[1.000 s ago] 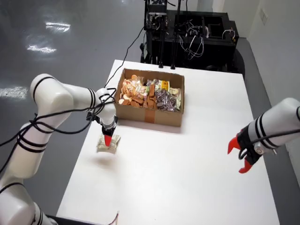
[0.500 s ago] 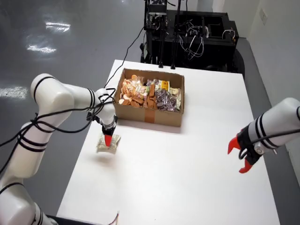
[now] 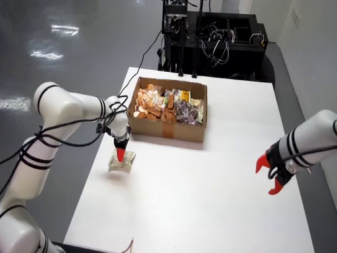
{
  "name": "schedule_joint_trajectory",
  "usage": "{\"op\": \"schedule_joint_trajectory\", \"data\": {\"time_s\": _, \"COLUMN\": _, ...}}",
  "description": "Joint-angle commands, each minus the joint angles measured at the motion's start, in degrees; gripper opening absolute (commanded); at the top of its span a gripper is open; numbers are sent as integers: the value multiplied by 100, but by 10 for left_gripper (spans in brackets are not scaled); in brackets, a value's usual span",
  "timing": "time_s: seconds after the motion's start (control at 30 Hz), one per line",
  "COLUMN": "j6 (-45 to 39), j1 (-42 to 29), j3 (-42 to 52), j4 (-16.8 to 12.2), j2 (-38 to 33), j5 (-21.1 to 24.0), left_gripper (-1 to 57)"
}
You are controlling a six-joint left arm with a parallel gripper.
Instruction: Grasp a snack and put it in the bin.
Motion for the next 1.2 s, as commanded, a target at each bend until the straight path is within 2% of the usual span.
{"op": "schedule_joint_trajectory", "data": {"time_s": 0.03, "j6": -7, "j1": -44, "j3": -256, "j4": 12, "j2": 170, "j5": 146, "left_gripper": 472}}
{"op": "schedule_joint_trajectory", "data": {"time_s": 0.27, "j6": -16, "j1": -119, "j3": -675, "j4": 21, "j2": 601, "j5": 393, "left_gripper": 493}}
{"op": "schedule_joint_trajectory", "data": {"time_s": 0.53, "j6": -56, "j1": -48, "j3": -798, "j4": 42, "j2": 742, "j5": 510, "left_gripper": 508}}
{"op": "schedule_joint_trajectory", "data": {"time_s": 1.2, "j6": -186, "j1": 152, "j3": -845, "j4": 47, "j2": 1059, "j5": 458, "left_gripper": 506}}
